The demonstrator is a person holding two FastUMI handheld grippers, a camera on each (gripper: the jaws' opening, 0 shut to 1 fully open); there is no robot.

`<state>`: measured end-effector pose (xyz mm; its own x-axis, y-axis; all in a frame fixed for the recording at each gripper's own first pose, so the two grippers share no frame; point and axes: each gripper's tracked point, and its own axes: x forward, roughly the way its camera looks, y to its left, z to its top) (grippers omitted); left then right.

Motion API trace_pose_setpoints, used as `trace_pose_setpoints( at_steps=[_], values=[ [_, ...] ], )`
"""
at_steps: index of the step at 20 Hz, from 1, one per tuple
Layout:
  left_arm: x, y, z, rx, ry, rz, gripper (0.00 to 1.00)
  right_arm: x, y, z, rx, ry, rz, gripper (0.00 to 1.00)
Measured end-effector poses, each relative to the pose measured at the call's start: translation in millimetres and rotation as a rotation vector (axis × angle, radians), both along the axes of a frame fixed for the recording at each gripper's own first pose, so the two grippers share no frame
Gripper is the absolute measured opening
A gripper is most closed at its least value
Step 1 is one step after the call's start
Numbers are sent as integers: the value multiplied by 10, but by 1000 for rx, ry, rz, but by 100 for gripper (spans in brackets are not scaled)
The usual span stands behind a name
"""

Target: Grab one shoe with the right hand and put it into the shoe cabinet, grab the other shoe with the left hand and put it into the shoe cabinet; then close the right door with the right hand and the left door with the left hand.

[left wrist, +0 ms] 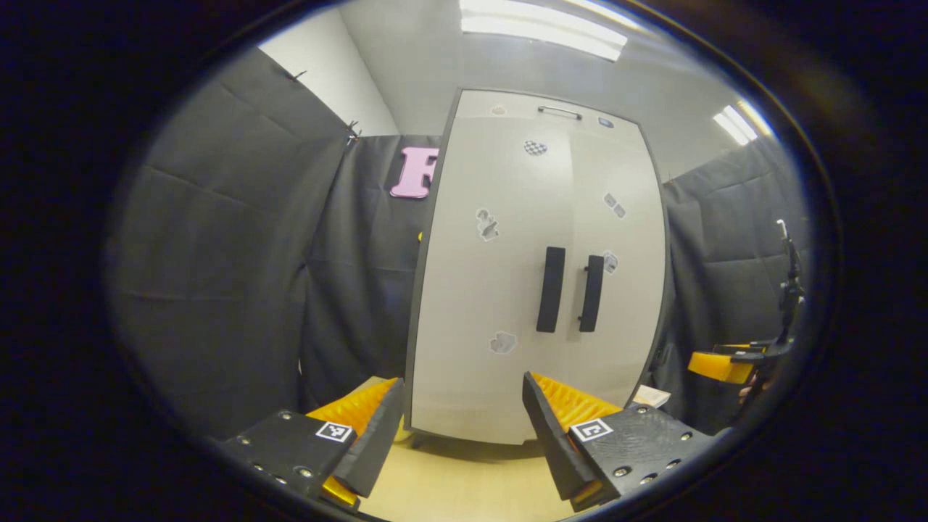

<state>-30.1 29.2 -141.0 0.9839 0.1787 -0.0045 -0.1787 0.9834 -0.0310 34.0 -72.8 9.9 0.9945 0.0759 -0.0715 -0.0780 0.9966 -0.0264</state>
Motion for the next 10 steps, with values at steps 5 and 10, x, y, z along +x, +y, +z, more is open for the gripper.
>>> trace_pose_setpoints(
  at_steps=[5, 10],
  values=[
    [175, -454, 96, 6, 1, 58, 91, 177, -531, 38, 25, 4, 49, 98],
    [404, -959, 86, 2, -3, 118, 94, 396, -1098, -22, 61, 13, 88, 98]
  ],
)
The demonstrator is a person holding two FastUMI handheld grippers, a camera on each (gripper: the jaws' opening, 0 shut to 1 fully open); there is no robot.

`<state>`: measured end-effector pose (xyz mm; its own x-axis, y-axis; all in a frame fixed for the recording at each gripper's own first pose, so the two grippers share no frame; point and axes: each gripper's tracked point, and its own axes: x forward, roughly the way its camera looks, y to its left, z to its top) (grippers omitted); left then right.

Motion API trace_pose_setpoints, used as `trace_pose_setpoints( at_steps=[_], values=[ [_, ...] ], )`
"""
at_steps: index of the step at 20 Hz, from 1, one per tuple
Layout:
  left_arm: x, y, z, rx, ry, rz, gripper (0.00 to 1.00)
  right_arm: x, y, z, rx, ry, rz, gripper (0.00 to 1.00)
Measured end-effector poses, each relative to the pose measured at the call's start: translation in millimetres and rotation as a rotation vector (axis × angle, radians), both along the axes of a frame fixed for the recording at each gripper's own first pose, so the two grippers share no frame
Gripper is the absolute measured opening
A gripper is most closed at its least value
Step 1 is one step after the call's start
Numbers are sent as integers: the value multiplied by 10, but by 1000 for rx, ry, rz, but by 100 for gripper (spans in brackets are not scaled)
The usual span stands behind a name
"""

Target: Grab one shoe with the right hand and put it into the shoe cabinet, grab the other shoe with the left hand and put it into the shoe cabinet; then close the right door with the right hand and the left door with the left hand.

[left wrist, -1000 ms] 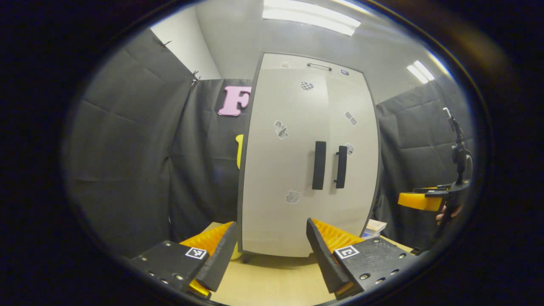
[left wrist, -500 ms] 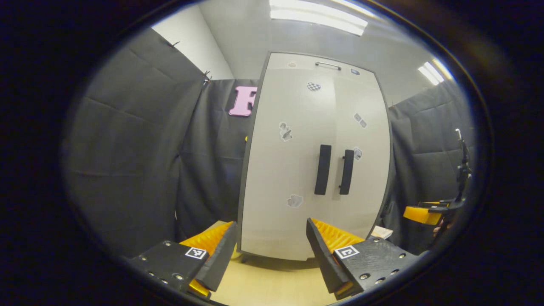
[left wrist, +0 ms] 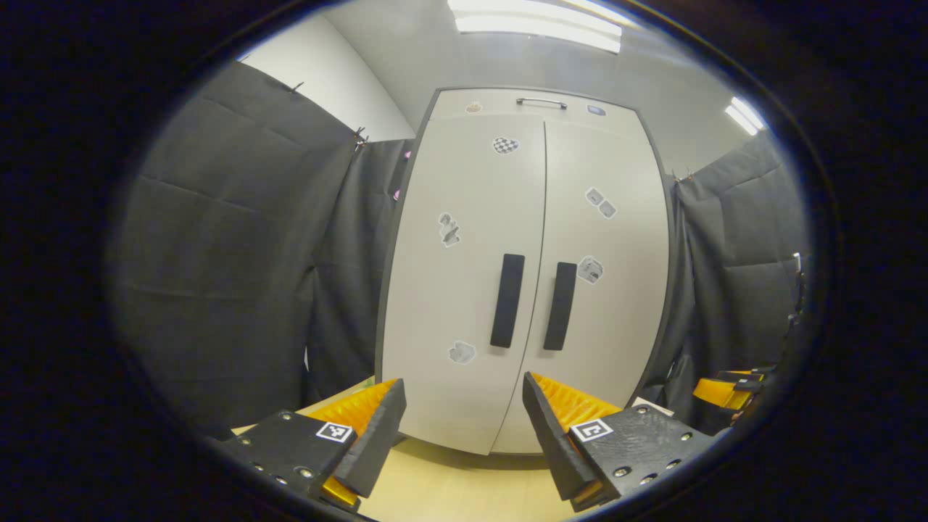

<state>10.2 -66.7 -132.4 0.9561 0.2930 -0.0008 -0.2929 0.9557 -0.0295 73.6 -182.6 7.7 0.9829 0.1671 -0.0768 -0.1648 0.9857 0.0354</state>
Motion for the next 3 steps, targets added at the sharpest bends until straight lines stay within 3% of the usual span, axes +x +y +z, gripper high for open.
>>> trace_pose_setpoints(
  at_steps=[3],
  values=[
    [109, -263, -45, 2, 1, 22, 92, 111, -282, -59, 23, 2, 22, 98]
  ],
)
